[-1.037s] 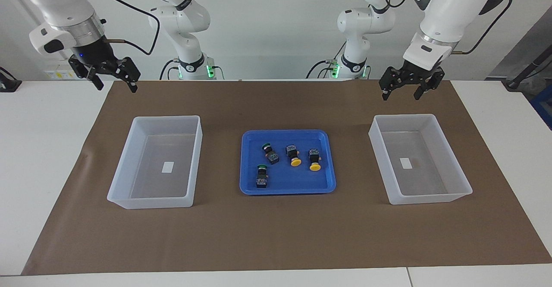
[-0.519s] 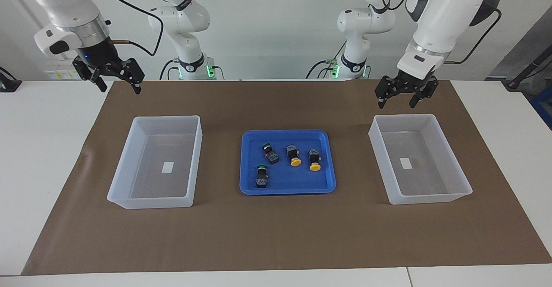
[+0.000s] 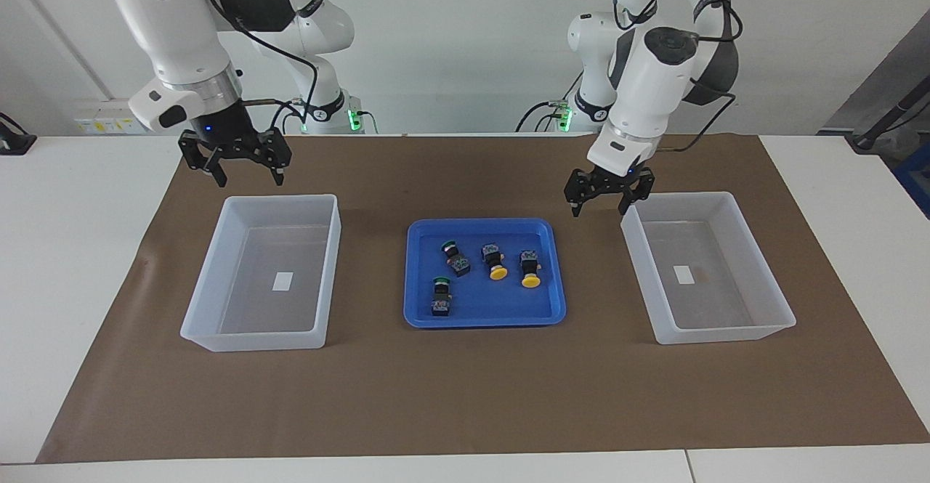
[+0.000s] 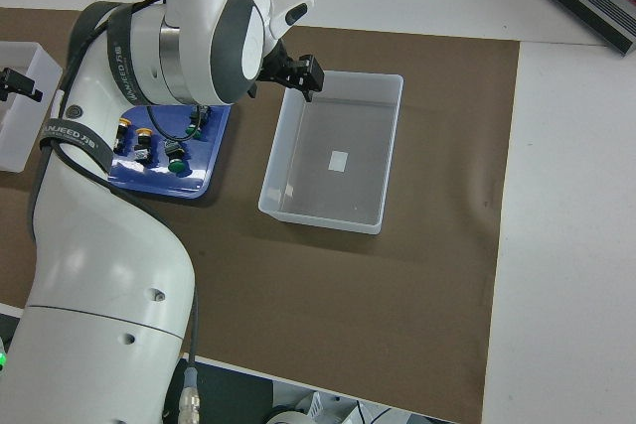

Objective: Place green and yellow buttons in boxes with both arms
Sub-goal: 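Move the left and right grippers over the buttons in the blue tray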

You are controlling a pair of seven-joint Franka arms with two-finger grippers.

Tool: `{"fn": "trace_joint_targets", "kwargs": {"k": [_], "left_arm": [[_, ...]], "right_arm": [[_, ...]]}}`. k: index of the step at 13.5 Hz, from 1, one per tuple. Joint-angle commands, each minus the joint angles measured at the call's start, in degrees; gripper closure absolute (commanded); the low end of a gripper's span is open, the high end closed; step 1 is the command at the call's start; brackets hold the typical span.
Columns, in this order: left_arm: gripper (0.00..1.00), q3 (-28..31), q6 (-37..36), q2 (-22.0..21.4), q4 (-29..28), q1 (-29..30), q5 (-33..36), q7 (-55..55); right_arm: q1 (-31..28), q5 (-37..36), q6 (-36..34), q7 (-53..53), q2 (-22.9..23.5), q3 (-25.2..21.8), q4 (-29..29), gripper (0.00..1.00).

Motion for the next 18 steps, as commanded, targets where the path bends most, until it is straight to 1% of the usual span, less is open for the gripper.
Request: {"fn": "trace_joint_targets", "kwargs": {"k": [1, 3, 6, 8, 9, 12, 15, 17, 18], "left_arm": [[0.00, 0.8, 7.1, 1.8, -3.0, -2.2, -0.5, -1.8], [0.00, 0.8, 10.1, 1.7, -5.7, -2.4, -0.5, -1.8], [0.00, 0.7, 15.2, 2.0, -8.7, -3.2, -0.6, -2.2], [0.00, 0.8, 19.3, 5.1, -9.0, -5.2, -0.6, -5.4], [0.00, 0.8, 21.4, 6.7, -9.0, -6.4, -0.6, -7.0], [0.00, 0.8, 22.5, 8.4, -9.1, -7.1, -0.6, -6.7], [0.00, 0.8, 25.9, 12.1, -9.1, -9.0, -0.5, -7.3], [0.00, 0.9, 27.3, 14.1, -9.0, -10.1, -0.5, -7.3], [0.03, 0.9, 27.4, 14.4, -9.1, -10.3, -0.5, -7.3]], "right_arm": [[2.4, 2.1, 5.4, -0.3, 3.2, 0.0, -1.2, 0.00], [5.6, 5.6, 10.1, 0.0, 7.4, 0.0, -1.1, 0.00], [9.9, 6.0, 17.6, 0.4, 13.2, 0.0, -1.2, 0.00], [11.9, 6.0, 21.5, 0.6, 15.8, 0.0, -1.1, 0.00], [13.5, 6.1, 23.7, 2.4, 17.1, 0.0, -1.1, 0.00], [17.2, 6.6, 32.6, 9.0, 22.1, 0.0, -1.0, 0.00], [18.8, 7.4, 38.5, 9.9, 26.8, 0.1, 0.4, 0.00], [20.4, 8.9, 39.7, 10.9, 29.0, 0.0, 1.1, 0.00], [20.6, 8.9, 39.7, 10.9, 29.1, 0.0, 1.1, 0.00]]}}
